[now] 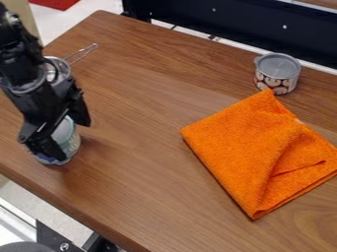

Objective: Move the can to the bottom left of the table

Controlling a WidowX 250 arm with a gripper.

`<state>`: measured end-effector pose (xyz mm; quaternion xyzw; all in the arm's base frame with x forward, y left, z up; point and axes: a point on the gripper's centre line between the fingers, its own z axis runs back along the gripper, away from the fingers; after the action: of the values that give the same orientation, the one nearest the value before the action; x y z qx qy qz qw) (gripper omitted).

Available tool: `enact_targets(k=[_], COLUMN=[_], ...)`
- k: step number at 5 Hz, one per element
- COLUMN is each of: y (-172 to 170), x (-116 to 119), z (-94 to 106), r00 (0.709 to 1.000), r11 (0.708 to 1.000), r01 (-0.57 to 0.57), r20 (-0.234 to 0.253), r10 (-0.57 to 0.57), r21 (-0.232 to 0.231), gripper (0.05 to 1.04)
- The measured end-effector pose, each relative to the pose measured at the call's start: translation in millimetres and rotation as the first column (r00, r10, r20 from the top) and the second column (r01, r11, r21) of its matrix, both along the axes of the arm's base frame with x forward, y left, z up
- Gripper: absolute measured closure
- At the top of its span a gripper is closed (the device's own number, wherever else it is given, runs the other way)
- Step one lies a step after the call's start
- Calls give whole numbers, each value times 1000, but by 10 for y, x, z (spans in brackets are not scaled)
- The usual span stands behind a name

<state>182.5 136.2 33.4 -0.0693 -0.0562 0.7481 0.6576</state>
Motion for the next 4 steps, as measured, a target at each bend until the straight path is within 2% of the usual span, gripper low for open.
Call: enact_targets(k=[1,2,3,4], y=[132,204,134,-88], x=[19,25,61,134], z=[53,104,102,112], r00=[1000,1000,1000,999], r11=[1000,1000,999,997], r01=[9,12,18,30], r20=[7,17,15,22], r10=[-9,-11,-18,-29], r21=[-22,-23,-39,-70], gripper=[86,86,86,86])
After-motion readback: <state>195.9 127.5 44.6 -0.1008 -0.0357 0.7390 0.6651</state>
